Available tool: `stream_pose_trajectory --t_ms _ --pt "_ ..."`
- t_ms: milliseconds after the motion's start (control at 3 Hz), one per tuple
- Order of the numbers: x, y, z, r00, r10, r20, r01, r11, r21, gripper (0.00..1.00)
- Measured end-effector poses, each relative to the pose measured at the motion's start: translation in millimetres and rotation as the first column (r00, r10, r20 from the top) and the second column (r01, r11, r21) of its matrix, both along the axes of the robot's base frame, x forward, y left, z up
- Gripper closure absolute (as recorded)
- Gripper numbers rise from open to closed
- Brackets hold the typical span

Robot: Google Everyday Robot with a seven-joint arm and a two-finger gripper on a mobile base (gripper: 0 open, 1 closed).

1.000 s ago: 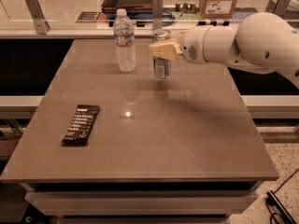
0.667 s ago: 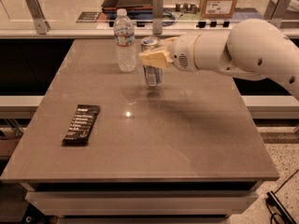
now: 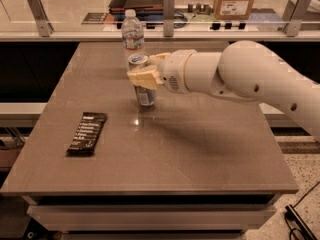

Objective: Move redbull can near rxbar chocolate

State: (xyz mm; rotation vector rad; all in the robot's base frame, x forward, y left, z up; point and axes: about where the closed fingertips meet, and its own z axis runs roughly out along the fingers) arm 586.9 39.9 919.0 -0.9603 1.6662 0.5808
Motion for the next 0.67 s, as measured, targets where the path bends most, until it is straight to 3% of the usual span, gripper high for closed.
stream_pose_trajectory --t_ms 667 --pt "-28.3 44.6 -6.1 0.9961 -0.044 0.076 0.046 0.999 -0.016 1.0"
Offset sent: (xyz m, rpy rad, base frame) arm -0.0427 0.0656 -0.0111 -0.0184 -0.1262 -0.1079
